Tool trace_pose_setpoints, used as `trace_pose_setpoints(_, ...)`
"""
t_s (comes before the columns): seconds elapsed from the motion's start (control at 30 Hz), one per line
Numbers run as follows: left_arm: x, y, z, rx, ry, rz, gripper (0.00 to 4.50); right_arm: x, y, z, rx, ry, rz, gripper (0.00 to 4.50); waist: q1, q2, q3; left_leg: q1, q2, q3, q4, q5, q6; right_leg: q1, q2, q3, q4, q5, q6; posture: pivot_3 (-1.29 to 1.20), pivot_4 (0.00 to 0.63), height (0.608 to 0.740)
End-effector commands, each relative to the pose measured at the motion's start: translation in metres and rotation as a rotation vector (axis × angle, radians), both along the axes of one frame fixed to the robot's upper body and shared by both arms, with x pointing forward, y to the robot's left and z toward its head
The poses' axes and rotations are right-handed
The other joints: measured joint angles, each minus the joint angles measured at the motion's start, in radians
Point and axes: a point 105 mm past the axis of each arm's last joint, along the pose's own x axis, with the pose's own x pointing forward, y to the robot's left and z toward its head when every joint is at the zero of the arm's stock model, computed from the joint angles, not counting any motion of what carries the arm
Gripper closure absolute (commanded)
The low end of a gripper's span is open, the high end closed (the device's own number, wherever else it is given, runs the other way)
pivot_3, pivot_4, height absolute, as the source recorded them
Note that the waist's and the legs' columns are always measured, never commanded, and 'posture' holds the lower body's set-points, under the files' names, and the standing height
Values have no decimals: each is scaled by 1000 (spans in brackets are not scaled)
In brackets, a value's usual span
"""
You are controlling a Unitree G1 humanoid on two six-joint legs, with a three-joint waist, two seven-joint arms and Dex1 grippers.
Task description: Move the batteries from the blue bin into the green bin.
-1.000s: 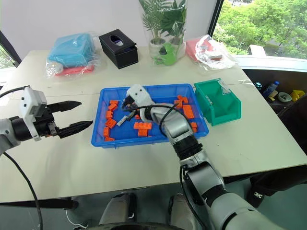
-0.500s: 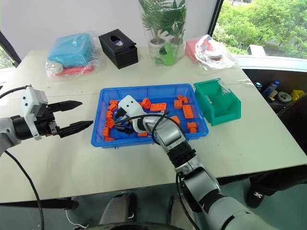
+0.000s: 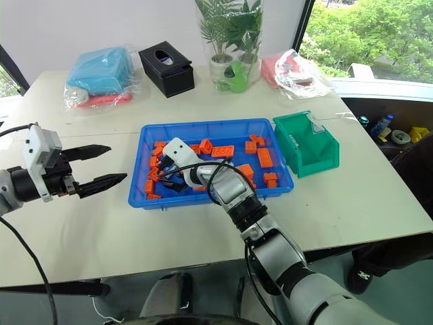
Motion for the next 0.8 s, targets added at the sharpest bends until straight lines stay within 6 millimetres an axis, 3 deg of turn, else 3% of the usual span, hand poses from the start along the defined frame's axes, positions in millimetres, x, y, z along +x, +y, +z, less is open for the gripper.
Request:
trace_pose_setpoints(0.03,-3,-4,12,16,-46,-24,0,1,-2,-7,-6,23,-12,764,0,0,0,0,0,0,0,0,0,0,0,0,0,0,0,0,150,657)
trace_pose_setpoints(0.13,-3,-6,11,15,-46,-34,0,0,-2,-5,2,25,-16,2293,0,0,0,0,0,0,0,0,0,0,0,0,0,0,0,0,150,657)
trace_pose_setpoints(0.33,1,-10,10,9,-46,-61,0,5,-7,9,21,1,-31,2335,2,0,0,0,0,0,0,0,0,0,0,0,0,0,0,0,150,657)
trace_pose_setpoints(0.53,0,-26,10,-22,-35,-133,0,16,-30,62,102,-97,-66,2335,3,0,0,-1,0,0,0,0,0,0,0,0,0,0,0,0,150,657)
trace_pose_setpoints(0.7,-2,-42,6,-37,-19,-198,0,31,-97,110,184,-158,-236,2335,5,0,0,-1,0,0,0,1,1,0,0,0,0,0,0,0,150,657)
trace_pose_setpoints(0.8,-3,-50,0,-47,-10,-224,0,41,-163,124,167,-207,-422,2335,10,0,0,-1,-1,0,0,1,2,1,0,0,-1,0,0,0,150,657)
